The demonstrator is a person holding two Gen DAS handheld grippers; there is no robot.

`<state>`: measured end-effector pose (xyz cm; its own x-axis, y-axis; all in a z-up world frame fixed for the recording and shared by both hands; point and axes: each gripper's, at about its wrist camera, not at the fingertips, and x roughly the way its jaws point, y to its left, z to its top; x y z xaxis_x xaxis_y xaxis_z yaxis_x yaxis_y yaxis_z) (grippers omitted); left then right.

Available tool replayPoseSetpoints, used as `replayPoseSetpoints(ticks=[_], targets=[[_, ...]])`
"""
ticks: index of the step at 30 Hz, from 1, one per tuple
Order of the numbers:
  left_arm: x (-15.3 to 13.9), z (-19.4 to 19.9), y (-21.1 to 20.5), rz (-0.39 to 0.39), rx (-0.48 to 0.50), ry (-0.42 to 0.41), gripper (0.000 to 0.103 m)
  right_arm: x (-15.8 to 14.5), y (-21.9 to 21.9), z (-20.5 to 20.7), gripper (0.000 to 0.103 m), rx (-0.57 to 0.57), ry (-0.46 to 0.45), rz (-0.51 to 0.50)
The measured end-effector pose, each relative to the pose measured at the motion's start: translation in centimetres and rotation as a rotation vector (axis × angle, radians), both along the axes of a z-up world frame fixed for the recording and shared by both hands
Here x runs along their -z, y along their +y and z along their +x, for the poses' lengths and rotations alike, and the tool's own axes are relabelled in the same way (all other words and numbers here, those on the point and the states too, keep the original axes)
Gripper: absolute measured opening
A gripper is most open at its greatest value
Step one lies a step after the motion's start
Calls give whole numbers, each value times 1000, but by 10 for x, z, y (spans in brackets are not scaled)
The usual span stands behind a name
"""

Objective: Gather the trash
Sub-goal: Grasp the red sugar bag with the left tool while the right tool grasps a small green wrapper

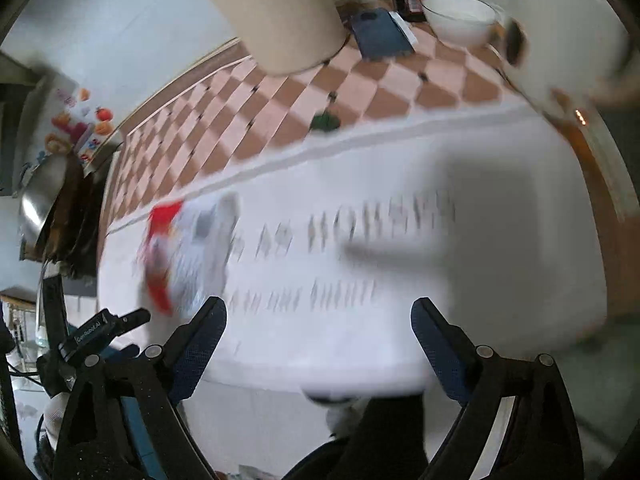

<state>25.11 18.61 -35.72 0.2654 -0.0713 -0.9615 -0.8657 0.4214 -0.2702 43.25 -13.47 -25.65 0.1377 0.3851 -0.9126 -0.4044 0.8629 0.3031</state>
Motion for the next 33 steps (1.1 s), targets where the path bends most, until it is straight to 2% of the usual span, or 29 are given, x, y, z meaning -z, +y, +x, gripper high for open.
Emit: replayPoseSetpoints(ticks=[1,2,6,10,11,12,14,15,16,17,18,19,23,25,30,33], targets=[[3,11,3,1,-11,9,99,5,8,21,95,-12,-6,-12],[3,26,4,38,-19,48,98,9,15,39,95,-20,-10,-24],[1,75,3,113,15,76,98,34,50,112,95,-56,-9,-56],[-1,114,-1,180,67,109,96,56,84,151,95,-102,-21,-85],[-2,122,-2,209,79,130,89,63,93,158,92,-116,-15,-84],[-4,127,-4,235,90,142,84,70,101,162,82,-133,-13,-87],[-10,135,-7,274,115,141,61,81,115,164,68,-175,-19,-99],[-13,139,-8,291,129,148,55,78,119,160,54,-189,-72,-107],[-16,142,-10,317,145,161,36,80,126,156,50,-224,-95,-115],[-19,144,-13,349,164,175,5,80,132,150,43,-245,-137,-142],[-21,146,-14,356,181,171,5,81,136,147,40,-262,-147,-131],[-23,146,-14,353,190,167,5,81,137,145,22,-270,-149,-119],[-43,135,-15,357,193,113,3,83,136,148,21,-256,-93,-44],[-63,124,-15,364,184,64,3,81,132,152,21,-238,-65,-15],[-106,107,-17,384,160,-21,3,60,119,149,21,-203,-30,78],[-128,85,-8,426,158,-50,3,46,118,138,21,-201,-20,133]])
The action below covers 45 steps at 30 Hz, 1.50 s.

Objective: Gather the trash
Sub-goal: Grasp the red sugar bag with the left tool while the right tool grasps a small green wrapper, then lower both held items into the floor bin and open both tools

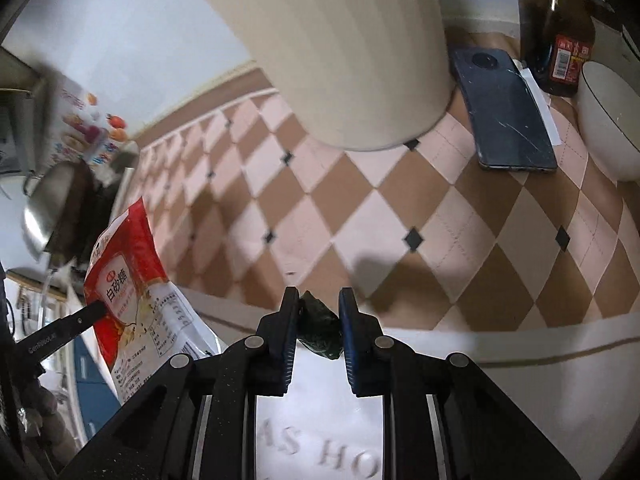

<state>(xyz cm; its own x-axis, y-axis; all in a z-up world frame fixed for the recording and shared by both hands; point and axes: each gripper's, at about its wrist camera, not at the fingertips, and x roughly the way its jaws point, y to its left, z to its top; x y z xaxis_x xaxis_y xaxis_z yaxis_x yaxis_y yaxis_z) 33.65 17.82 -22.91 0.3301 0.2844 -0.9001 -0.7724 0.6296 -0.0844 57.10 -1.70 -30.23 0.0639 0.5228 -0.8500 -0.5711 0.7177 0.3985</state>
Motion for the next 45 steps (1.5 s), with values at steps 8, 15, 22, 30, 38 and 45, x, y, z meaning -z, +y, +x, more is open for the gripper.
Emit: replayPoseSetpoints(ticks=[8,15,22,30,38,45], targets=[[-37,-75,-2,62,23,-62,3,-41,1,-78,21,-62,-20,65],[-21,-204,-20,57,95,-33,3,-56,-24,-202,21,-76,-41,74],[41,-315,-40,-9,186,82,4,-12,-89,-341,21,45,40,29],[215,-337,-66,-197,249,310,4,124,-144,-437,21,130,214,-148],[502,-271,-79,-473,240,471,4,321,-166,-421,21,208,302,-253],[671,-219,-85,-583,244,549,5,497,-141,-384,21,191,373,-290]])
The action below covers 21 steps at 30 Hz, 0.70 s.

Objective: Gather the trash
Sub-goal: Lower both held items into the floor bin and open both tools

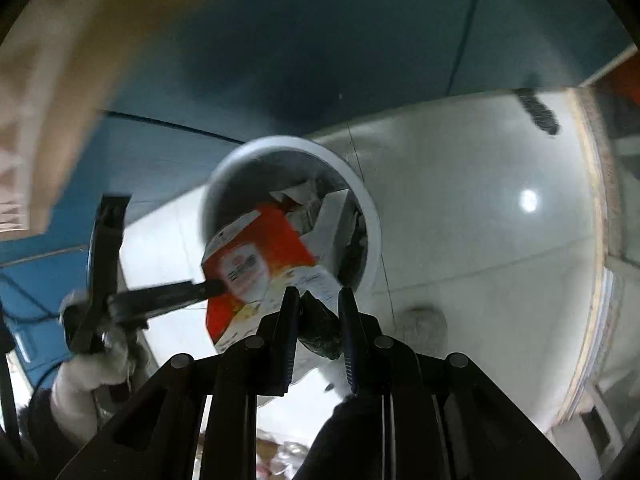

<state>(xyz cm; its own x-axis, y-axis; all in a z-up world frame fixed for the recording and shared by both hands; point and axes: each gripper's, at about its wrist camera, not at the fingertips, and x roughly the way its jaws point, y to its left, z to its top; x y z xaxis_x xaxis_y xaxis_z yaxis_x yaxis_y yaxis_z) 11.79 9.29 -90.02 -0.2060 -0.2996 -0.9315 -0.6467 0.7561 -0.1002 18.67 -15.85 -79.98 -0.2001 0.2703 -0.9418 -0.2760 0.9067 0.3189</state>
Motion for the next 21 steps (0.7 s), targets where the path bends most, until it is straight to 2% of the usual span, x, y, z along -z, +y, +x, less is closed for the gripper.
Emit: replayPoseSetpoints(ticks=[3,4,5,7,9,10,11,13,15,16,19,20,21], targets=[[18,14,0,1,19,-7,12,45,18,6,21,-24,28,16],[22,17,1,-1,25,-1,18,54,23,7,21,-30,33,18],[21,18,1,-1,26,-1,30,65,29,9,21,-40,37,21],[15,18,2,14,23,-12,32,77,38,11,21,-52,55,30],[4,17,8,33,13,-37,51,85,46,10,22,-58,66,27],[-4,15,10,47,5,-56,70,89,49,11,22,-63,87,28],[-12,14,13,70,3,-71,80,93,50,13,24,-64,101,25],[-27,9,17,119,8,-91,81,99,54,16,31,-74,118,6],[-40,4,17,172,22,-92,88,97,52,18,57,-76,123,-2],[-47,1,17,194,27,-95,103,94,51,18,61,-77,117,-3],[-72,-22,20,262,32,-101,103,79,50,17,82,-101,83,-25],[-82,-29,17,277,25,-108,103,72,49,15,94,-115,68,-36],[-91,-37,15,287,18,-111,103,64,49,11,102,-135,45,-52]])
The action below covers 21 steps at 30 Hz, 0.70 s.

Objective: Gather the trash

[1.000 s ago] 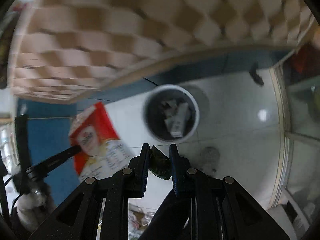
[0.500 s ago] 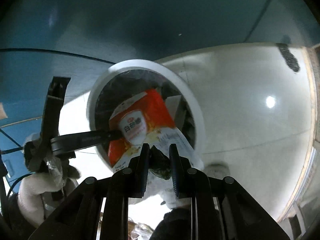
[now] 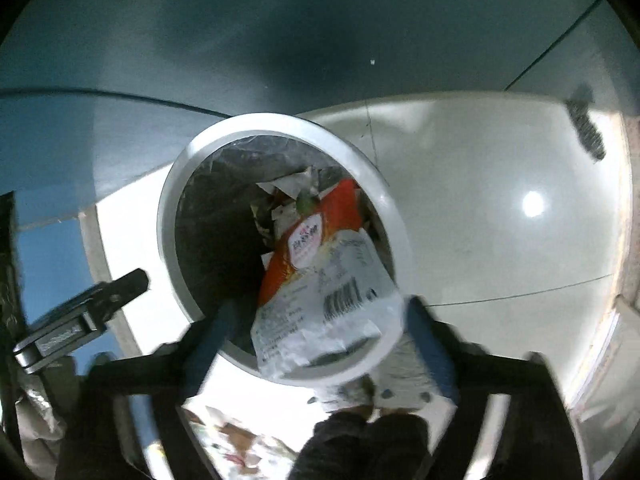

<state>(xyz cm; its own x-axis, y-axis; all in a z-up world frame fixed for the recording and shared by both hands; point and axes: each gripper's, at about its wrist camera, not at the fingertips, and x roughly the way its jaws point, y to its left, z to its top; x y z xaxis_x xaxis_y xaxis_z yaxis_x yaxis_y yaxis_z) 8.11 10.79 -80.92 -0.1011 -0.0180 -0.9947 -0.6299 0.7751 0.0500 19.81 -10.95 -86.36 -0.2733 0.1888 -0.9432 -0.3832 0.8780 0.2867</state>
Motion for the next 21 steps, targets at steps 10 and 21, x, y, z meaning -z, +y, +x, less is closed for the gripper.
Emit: replayPoseSetpoints(ticks=[10,21], targets=[[-134,-49,-42,77,3,-71,103,-135,-30,-38,103,-114,-244,-113],[-350,-90,-96,165,70,-253,103,-387,-74,-86,103,-122,-424,-16]])
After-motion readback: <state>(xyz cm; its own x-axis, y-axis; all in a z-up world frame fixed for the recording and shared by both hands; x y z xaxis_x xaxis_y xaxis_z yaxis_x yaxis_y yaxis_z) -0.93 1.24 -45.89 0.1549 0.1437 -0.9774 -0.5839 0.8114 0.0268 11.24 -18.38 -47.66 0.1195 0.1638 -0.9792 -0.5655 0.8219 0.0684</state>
